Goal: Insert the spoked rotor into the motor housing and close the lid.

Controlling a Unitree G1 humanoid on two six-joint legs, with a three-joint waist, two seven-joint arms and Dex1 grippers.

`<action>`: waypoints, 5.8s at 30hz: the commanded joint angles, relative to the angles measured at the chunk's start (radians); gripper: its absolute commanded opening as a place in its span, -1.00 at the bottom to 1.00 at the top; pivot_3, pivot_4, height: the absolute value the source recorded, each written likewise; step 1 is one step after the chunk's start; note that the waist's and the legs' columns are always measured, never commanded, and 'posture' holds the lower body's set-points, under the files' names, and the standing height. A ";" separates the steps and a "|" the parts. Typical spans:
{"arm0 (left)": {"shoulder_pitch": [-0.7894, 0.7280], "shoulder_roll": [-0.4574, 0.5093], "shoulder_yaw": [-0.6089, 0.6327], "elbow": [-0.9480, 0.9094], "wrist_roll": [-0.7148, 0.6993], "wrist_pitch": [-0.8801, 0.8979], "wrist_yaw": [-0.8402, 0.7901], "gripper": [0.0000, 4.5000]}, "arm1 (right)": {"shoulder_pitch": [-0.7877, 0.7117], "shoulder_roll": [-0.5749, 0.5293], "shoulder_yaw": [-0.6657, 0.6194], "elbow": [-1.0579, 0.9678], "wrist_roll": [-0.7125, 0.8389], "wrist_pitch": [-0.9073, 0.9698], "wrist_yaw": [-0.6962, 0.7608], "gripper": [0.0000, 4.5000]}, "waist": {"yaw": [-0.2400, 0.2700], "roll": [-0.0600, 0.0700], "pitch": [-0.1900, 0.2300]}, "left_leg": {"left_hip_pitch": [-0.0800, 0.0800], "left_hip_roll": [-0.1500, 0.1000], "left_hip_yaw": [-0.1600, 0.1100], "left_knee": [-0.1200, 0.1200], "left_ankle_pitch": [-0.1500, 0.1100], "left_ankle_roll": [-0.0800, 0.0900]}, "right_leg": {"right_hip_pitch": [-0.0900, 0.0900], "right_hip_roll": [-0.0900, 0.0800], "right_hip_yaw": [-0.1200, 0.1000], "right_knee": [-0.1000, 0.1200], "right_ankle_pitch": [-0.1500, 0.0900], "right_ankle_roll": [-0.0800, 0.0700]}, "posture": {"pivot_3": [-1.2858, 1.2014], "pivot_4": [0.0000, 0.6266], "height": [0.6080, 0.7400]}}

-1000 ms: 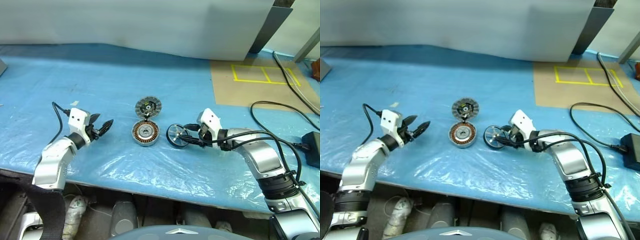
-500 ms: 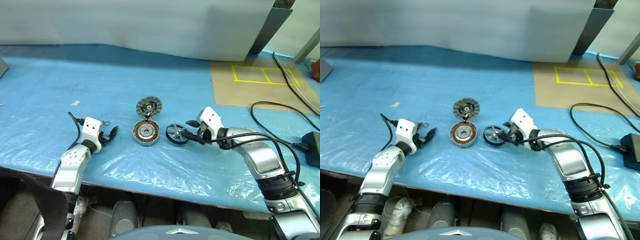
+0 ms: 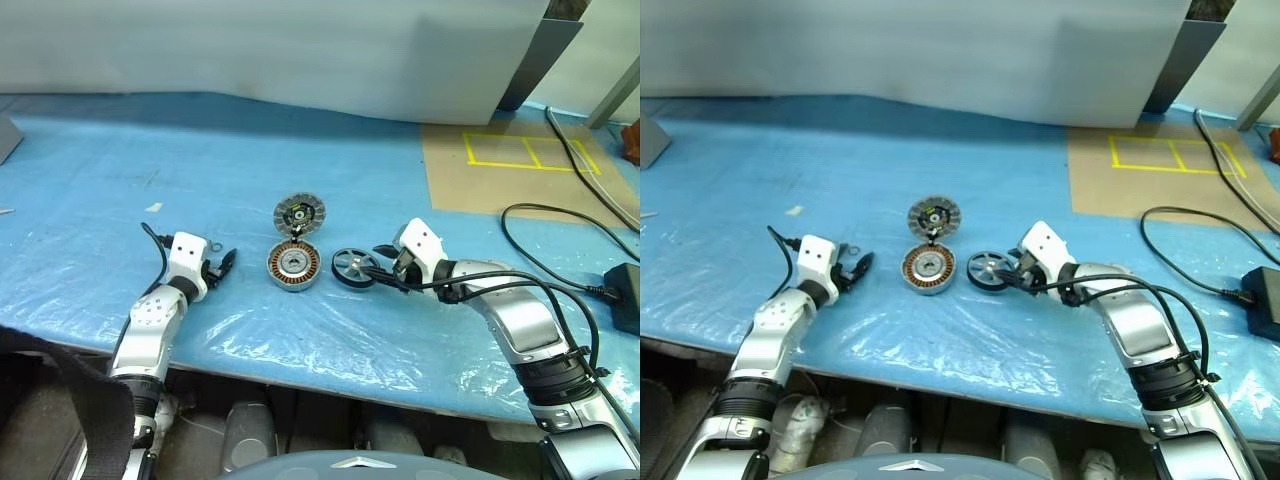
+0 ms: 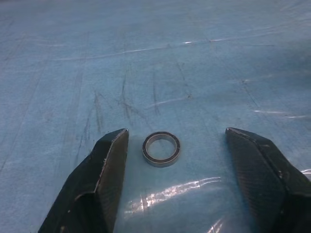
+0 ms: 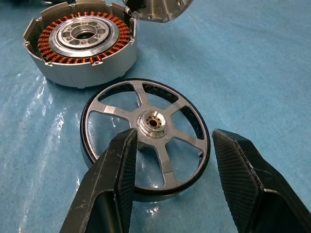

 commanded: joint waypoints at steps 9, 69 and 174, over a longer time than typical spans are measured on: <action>-0.018 -0.001 -0.010 0.109 0.024 0.038 0.022 -0.71 | -0.001 0.005 0.000 -0.030 -0.007 -0.015 -0.016 0.09 | -0.001 0.001 -0.001 | 0.000 0.000 0.000 -0.002 0.000 0.000 | 0.000 0.000 0.001 -0.002 0.000 0.000 | 0.03 -0.52 1.00; -0.089 0.064 -0.235 -0.087 -0.064 -0.145 -0.531 -0.71 | 0.094 0.005 -0.105 -0.173 0.100 0.011 -0.048 0.09 | -0.001 -0.001 0.001 | -0.003 -0.001 0.002 -0.014 0.001 -0.002 | -0.003 0.002 -0.001 -0.013 0.003 0.004 | 0.03 -0.52 1.00; -0.098 0.273 -0.163 -0.208 -0.191 0.007 -0.754 -0.99 | 0.102 0.053 -0.063 -0.031 0.006 -0.054 -0.109 0.09 | -0.002 -0.001 0.001 | 0.000 -0.001 0.003 -0.015 0.001 -0.002 | -0.001 0.001 0.000 -0.013 0.001 0.001 | 0.03 -0.52 1.00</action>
